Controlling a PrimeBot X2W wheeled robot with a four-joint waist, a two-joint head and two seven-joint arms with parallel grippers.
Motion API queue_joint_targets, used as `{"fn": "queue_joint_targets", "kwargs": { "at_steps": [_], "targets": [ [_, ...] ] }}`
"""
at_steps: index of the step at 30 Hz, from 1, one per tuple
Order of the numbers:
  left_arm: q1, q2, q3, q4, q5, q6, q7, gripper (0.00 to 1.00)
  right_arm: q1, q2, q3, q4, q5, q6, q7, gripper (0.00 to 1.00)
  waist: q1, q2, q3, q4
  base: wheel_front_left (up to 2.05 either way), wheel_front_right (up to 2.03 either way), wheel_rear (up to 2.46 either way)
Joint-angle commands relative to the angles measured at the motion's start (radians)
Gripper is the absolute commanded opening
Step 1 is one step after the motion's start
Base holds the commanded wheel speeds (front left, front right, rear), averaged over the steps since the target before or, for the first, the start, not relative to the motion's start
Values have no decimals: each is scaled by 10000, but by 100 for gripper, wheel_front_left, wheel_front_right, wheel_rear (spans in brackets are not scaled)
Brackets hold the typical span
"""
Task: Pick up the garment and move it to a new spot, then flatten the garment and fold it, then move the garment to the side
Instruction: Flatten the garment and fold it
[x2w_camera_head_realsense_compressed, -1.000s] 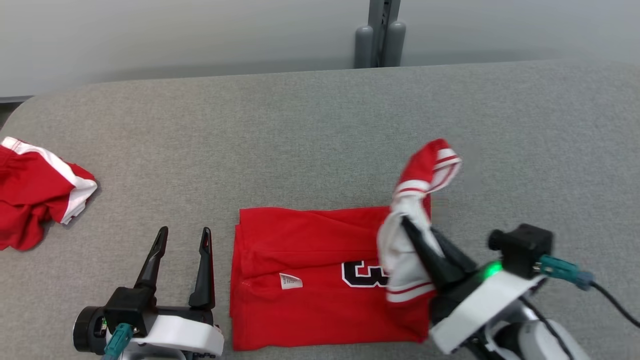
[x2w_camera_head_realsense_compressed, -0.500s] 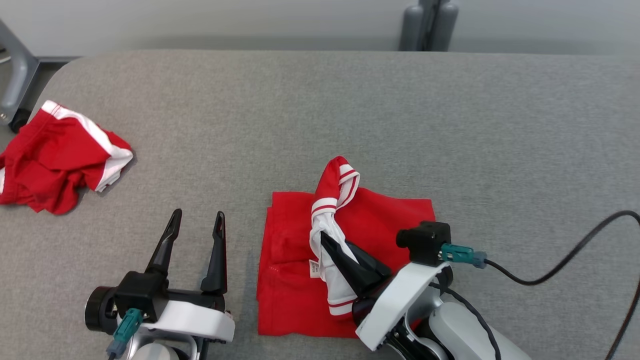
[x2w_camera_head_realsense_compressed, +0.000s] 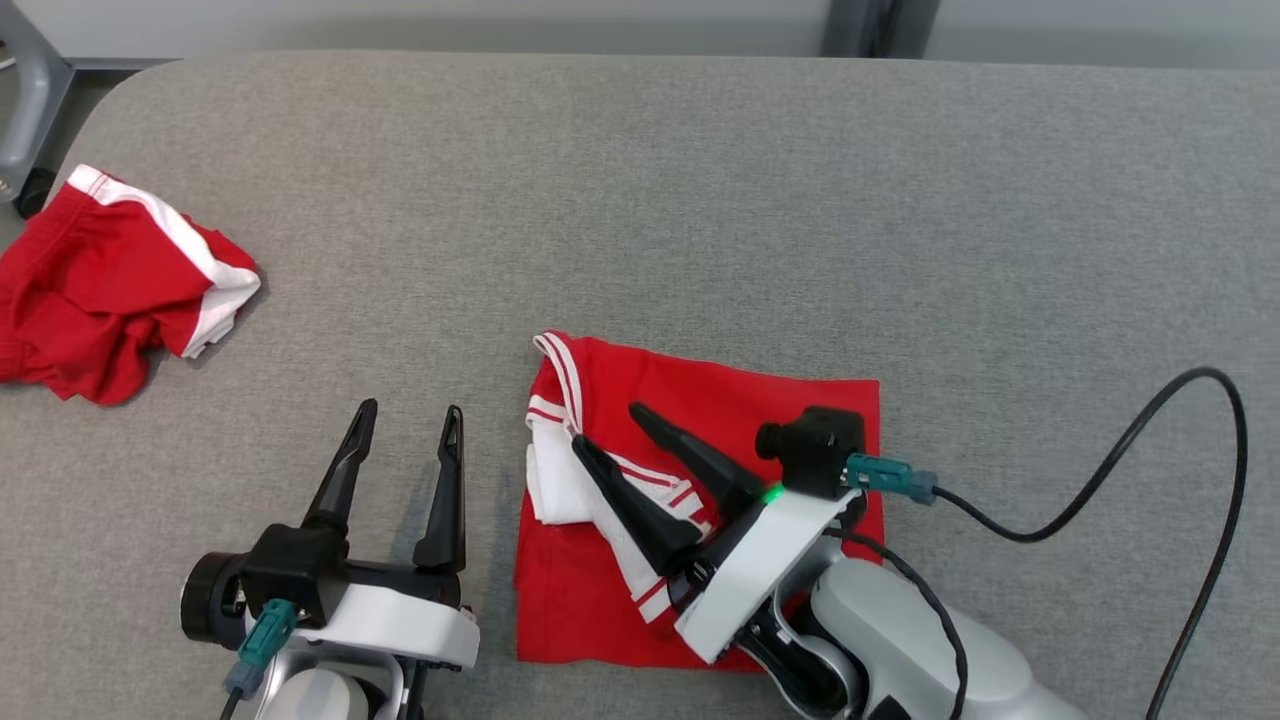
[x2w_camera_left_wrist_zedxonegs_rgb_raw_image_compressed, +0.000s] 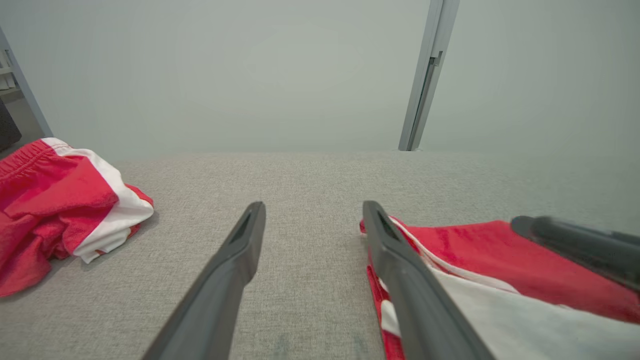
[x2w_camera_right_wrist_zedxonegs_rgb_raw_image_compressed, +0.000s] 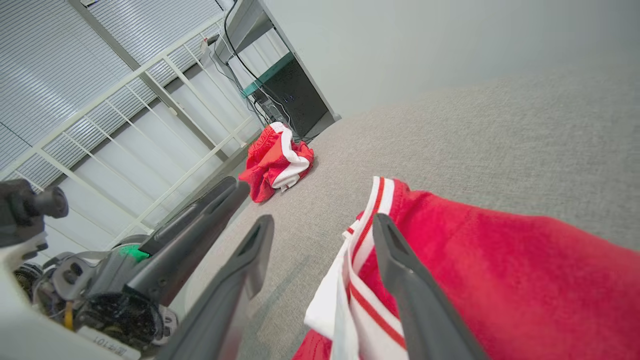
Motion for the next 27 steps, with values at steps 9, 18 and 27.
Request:
{"fn": "queue_joint_targets", "kwargs": {
  "at_steps": [9, 18, 27],
  "targets": [
    [-125, 13, 151, 54, 181, -20, -47, 100, 296, -181, -2240, -1824, -1415, 3, -167, 100, 0, 0, -96, -441, 0, 0, 0],
    [143, 96, 349, 125, 188, 76, -47, 100, 2024, -797, -5226, -2983, -3401, 3, -170, 100, 0, 0, -457, -739, 0, 0, 0],
    [541, 292, 599, 101, 75, 179, -47, 100, 4003, -1126, -7560, -3076, -5143, 3, -173, 100, 0, 0, -998, -1156, 0, 0, 0]
  ]
}}
